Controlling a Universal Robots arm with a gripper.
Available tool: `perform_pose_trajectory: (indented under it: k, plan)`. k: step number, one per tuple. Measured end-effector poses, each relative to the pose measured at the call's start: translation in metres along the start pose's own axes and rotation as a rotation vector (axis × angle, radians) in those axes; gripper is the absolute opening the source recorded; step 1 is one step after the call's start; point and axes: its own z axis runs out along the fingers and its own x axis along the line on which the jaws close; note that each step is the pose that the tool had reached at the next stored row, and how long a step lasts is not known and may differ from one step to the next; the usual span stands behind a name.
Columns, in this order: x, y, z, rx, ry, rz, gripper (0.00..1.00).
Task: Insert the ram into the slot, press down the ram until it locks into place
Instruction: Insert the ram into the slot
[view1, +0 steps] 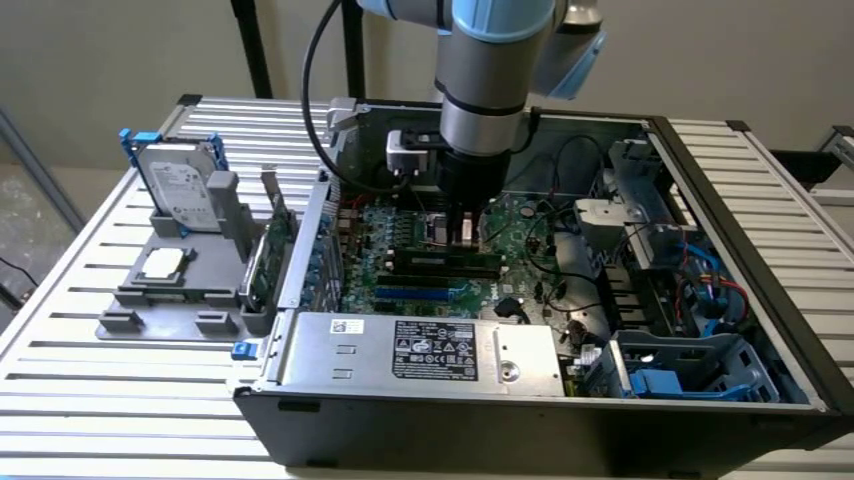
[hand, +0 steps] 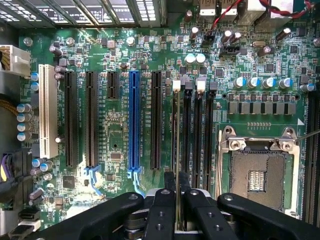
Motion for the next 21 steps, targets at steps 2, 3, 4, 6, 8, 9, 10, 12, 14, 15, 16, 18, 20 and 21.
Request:
perform_pose_trajectory:
  k: [2,3,4,6,8,9,10,12,14,15,16,18,20,21]
  plan:
    - [0.0,0.0,0.0006,0.0,0.0001,0.0,0.14]
    - [0.0,0.0,0.0009,0.0,0.0001,0.0,0.14]
    - [0.0,0.0001,0.0012,0.0,0.0002,0.0,0.14]
    - [0.0,0.0001,0.0018,0.0,0.0002,0.0,0.14]
    - [0.0,0.0001,0.0024,0.0,0.0002,0.0,0.14]
    - [0.0,0.0001,0.0026,-0.0001,0.0003,0.0,0.14]
    - [0.0,0.0001,0.0026,-0.0001,0.0004,0.0,0.15]
    - [0.0,0.0001,0.0026,-0.0001,0.0004,0.0,0.22]
    - [0.0,0.0001,0.0021,0.0,0.0001,0.0,0.22]
    - [0.0,0.0001,0.0012,0.0,0.0001,0.0,0.22]
    - [0.0,0.0002,-0.0001,0.0,0.0001,0.0,0.22]
    - [0.0,0.0003,-0.004,-0.0001,0.0001,0.0,0.22]
    - [0.0,0.0005,-0.0097,-0.0005,0.0001,0.0,0.22]
    - [0.001,0.0006,-0.0129,-0.0006,0.0001,0.0,0.22]
